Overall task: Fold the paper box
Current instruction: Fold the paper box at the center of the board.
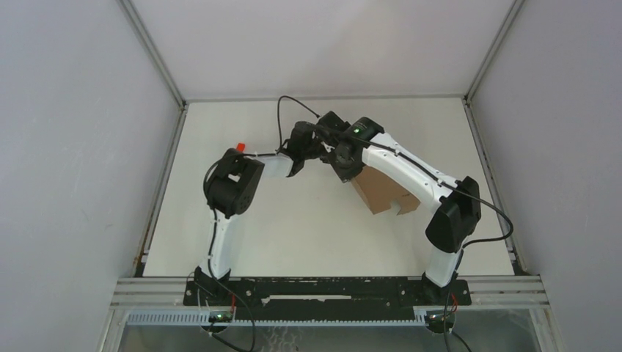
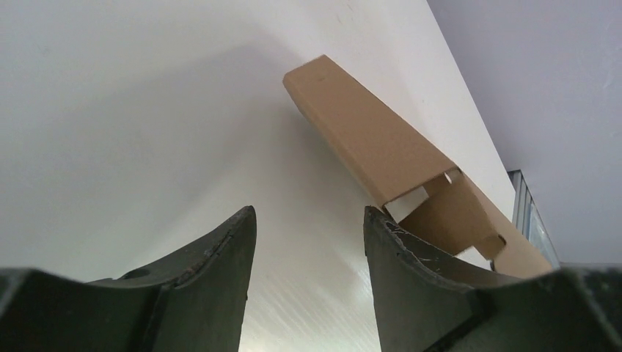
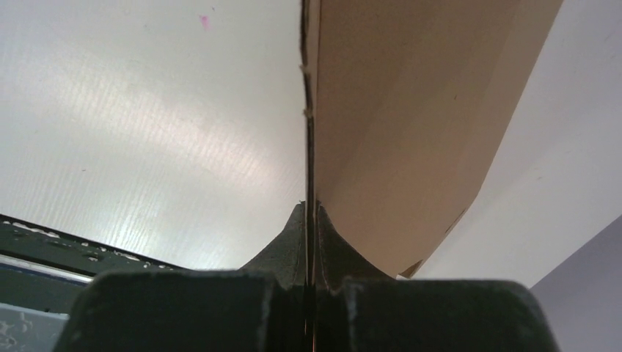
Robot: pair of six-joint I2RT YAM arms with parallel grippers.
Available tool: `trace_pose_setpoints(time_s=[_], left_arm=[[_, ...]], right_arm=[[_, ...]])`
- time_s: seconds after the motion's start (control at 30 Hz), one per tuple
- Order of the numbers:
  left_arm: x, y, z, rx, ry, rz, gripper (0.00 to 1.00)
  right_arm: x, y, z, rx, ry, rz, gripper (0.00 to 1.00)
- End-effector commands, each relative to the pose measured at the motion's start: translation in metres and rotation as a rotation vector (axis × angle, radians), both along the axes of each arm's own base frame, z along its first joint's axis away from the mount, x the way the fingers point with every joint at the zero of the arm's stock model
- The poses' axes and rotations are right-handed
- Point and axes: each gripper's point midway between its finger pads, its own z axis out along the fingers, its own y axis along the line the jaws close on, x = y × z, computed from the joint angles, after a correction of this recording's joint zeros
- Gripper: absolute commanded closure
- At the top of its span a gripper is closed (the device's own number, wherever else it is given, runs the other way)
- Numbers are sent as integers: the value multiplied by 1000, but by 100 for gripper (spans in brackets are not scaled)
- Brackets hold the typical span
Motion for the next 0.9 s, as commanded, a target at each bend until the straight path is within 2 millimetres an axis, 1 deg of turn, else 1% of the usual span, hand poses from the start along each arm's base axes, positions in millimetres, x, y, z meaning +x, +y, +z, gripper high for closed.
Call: trace_pose_setpoints(time_s=[0.0,0.07,0.1,0.13,0.17,0.23,0.37,0.47,0.57,0.63,0.73,0.8,0.87], left_arm=[[-5,21,65,-95,-112,22,39],[-7,39,68,-87,-105,52,39],[-8,48,75,-87,-111,64,39],[-8,56,78,-75,-111,76,39],[-10,65,77,-56,-102,88,39],[-12,78,84,-35,-109,108,39],[-15,96,92,5,-119,124,39],[-16,109,93,26,-115,138,39],[-16,121,96,29,-113,154,39],[-13,128,92,41,-104,164,39],[-10,134,88,45,-92,176,39],[-6,137,86,49,-84,183,39],[-5,136,86,46,-82,179,39]], right_arm=[[1,17,38,128,-49,7,100],[-3,21,47,146,-40,10,100],[-5,23,51,160,-33,9,100],[-7,25,55,169,-25,7,100],[-9,28,59,186,-18,9,100],[-14,35,68,226,3,16,100],[-19,42,80,311,44,9,100],[-23,43,80,356,92,2,100],[-17,34,66,321,115,-31,100],[-11,27,59,308,123,-49,100],[4,19,63,345,104,-73,100],[20,4,64,356,91,-121,100],[33,-9,61,354,86,-159,100]])
